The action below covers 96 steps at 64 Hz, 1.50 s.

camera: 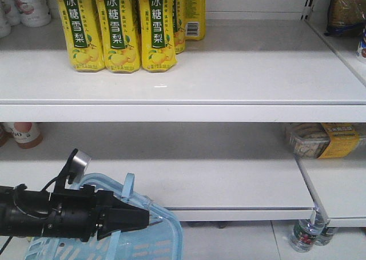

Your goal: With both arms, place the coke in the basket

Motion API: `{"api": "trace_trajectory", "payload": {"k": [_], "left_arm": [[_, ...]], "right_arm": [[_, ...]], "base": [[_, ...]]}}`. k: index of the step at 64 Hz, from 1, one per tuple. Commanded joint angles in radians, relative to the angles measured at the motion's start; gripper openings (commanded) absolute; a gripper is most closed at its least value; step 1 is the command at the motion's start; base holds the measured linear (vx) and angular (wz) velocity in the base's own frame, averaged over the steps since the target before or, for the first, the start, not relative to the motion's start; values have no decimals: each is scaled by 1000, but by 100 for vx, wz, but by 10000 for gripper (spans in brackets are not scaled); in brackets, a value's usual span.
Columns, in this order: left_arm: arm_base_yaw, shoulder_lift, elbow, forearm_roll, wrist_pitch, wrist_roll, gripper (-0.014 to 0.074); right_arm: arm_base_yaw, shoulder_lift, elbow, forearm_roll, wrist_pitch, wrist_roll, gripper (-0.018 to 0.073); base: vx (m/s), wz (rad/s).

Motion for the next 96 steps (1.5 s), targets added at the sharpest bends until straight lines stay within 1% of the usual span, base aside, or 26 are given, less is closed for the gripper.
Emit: {"api": "trace_trajectory", "payload": {"k": [1, 9, 17, 27, 34, 38, 46, 56, 59, 64, 65, 66, 67, 70, 72, 73, 75, 76, 78, 79, 82, 89, 90, 96], "left_arm": [[-4, -35, -25, -122, 100, 11, -6], [-15, -37, -27, -119, 97, 11, -6], [-16, -77, 0, -86, 109, 12, -6], [-16, -207, 69, -81, 94, 13, -6], [-16, -322, 97, -51, 29, 13, -6], [-16, -393, 110, -20, -10, 13, -6], [-16, -532, 121, 74, -90, 13, -6], [-16, -699, 122, 220, -203, 9, -6], [-16, -749, 126, 255, -234, -6, -6], [-16, -823, 126, 320, -301, -59, -6], [-16, -842, 126, 352, -322, -90, -6], [-16, -853, 126, 360, -336, -98, -6], [-16, -865, 126, 387, -350, -115, -6], [-16, -895, 126, 446, -392, -187, -6], [-16, -921, 126, 514, -425, -246, -6], [-16, -925, 126, 526, -437, -271, -6], [-16, -944, 126, 577, -465, -323, -6], [-16, -950, 126, 618, -475, -350, -6], [-16, -963, 126, 673, -493, -416, -6], [-16, -971, 126, 716, -503, -454, -6], [-16, -986, 126, 799, -519, -525, -6], [-15, -1028, 126, 1015, -545, -674, -6], [-15, -1033, 126, 1026, -546, -688, -6], [-15, -1059, 126, 1163, -546, -780, -6]], "right_arm": [[-7, 14, -24, -6, -75, 0, -9], [-7, 14, -24, -6, -75, 0, -9], [-7, 14, -24, -5, -75, 0, -9], [-7, 14, -24, -3, -75, 0, -9], [-7, 14, -24, -2, -75, 0, -9], [-7, 14, -24, -2, -75, 0, -9], [-7, 14, -24, -2, -75, 0, -9], [-7, 14, -24, -2, -75, 0, -9], [-7, 14, -24, -2, -75, 0, -9], [-7, 14, -24, -2, -75, 0, -9], [-7, 14, -24, -2, -75, 0, -9], [-7, 14, -24, -2, -75, 0, -9], [-7, 14, -24, -2, -75, 0, -9], [-7, 14, -24, -2, -75, 0, -9], [-7, 14, -24, -2, -75, 0, -9], [-7, 14, -24, -2, -75, 0, -9], [-7, 14, -24, -2, -75, 0, -9], [-7, 14, -24, -2, -75, 0, -9], [-7, 14, -24, -2, -75, 0, -9], [-7, 14, -24, -2, -75, 0, -9], [-7, 14, -24, -2, -75, 0, -9], [-7, 14, -24, -2, -75, 0, -9], [-7, 14, -24, -2, -75, 0, -9], [-7, 14, -24, -2, -75, 0, -9]], "base": [[0, 0], [0, 0], [0, 0], [0, 0], [0, 0], [0, 0], [0, 0], [0, 0], [0, 0], [0, 0], [0, 0], [0, 0], [0, 0], [0, 0], [0, 0], [0, 0], [0, 0], [0, 0], [0, 0], [0, 0], [0, 0], [0, 0], [0, 0], [0, 0]]}}
